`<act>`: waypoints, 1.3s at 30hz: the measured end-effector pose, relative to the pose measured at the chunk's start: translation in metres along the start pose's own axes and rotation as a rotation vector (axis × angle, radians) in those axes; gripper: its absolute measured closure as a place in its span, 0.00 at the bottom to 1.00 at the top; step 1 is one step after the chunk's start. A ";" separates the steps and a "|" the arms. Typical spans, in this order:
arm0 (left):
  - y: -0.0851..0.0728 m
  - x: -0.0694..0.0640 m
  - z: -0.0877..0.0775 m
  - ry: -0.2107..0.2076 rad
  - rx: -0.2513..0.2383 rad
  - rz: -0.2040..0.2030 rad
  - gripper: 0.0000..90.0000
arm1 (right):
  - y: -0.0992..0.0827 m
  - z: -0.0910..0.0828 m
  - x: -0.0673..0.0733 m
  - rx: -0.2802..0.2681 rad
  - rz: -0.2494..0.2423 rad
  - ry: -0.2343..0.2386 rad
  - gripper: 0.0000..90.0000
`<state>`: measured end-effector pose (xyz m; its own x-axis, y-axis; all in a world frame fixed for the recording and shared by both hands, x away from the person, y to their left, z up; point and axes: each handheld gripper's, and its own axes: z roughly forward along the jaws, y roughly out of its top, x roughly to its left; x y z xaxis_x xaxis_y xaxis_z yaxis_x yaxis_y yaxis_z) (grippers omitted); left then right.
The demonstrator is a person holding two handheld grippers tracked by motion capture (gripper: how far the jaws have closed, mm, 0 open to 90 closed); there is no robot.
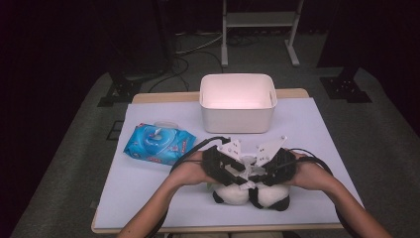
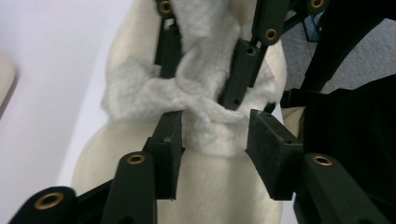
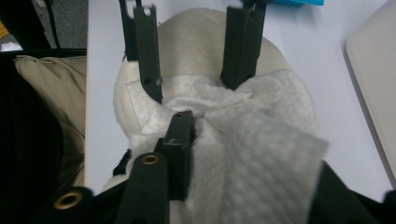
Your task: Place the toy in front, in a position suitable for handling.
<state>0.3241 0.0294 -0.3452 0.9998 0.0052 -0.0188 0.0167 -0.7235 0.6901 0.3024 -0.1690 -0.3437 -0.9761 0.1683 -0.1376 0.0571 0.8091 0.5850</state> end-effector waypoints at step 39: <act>-0.034 0.011 0.002 0.050 0.009 -0.160 0.15 | -0.079 -0.067 -0.004 -0.100 0.180 -0.047 0.91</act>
<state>0.3348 0.0523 -0.3706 0.9836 0.1553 -0.0919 0.1762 -0.7165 0.6749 0.2876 -0.2712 -0.3361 -0.9408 0.3336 -0.0595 0.2067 0.7042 0.6793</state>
